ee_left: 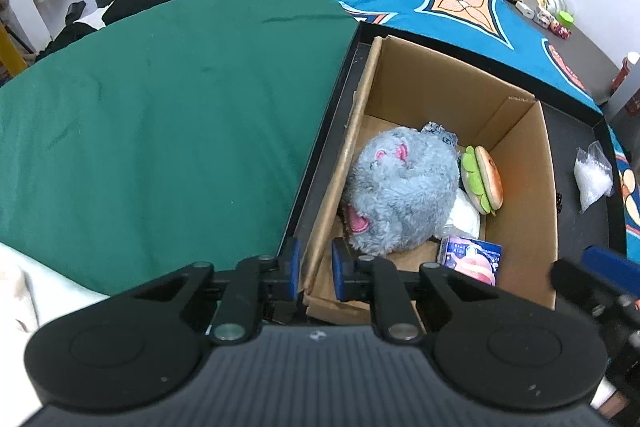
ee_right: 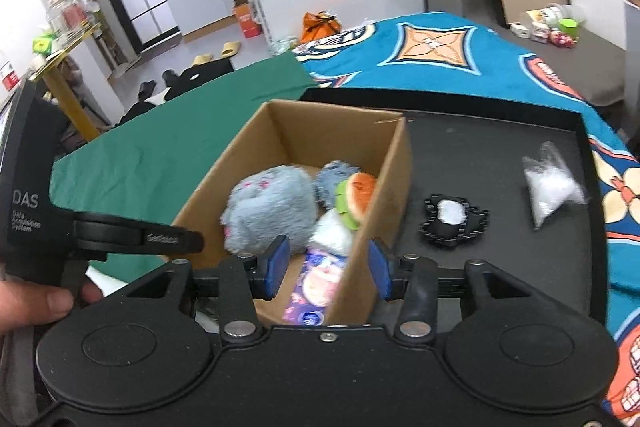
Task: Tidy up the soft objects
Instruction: 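Carry the blue card box into the cardboard box and release it, then move the right gripper to the clear bag of white filling and grasp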
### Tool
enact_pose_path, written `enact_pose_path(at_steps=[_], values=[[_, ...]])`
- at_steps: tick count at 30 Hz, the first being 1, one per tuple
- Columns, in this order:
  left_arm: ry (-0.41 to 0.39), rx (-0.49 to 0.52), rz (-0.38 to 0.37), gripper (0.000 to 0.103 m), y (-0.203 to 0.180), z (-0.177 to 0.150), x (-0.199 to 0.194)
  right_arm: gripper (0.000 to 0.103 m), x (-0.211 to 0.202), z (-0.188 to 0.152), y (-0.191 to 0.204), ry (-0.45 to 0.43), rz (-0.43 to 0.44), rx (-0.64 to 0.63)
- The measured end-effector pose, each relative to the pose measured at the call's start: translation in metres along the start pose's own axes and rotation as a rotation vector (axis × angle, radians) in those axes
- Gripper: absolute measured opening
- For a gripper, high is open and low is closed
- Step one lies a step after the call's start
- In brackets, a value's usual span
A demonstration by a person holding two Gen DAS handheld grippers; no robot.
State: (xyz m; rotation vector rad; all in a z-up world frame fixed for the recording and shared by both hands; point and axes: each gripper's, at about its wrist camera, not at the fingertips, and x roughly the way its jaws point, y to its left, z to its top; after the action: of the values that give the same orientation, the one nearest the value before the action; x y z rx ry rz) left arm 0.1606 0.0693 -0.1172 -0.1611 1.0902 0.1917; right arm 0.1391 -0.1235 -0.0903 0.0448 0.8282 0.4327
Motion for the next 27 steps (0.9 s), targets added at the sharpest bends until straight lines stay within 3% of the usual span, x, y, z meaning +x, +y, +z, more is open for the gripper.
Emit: enact_pose_path(at_steps=[13,21,27], values=[[0.005,0.061,0.065,0.02,-0.012,0.0,0.002,0.046,-0.003,0.003,-0.051,-0.03,-0.073,0.055],[-0.02,0.093,0.109,0.043,-0.02,0.0,-0.001,0.055,0.0,0.009,-0.079,-0.042,-0.113,0.052],[-0.023,0.117,0.147,0.049,-0.026,0.0,-0.001,0.061,0.002,0.015,-0.097,-0.057,-0.131,0.042]])
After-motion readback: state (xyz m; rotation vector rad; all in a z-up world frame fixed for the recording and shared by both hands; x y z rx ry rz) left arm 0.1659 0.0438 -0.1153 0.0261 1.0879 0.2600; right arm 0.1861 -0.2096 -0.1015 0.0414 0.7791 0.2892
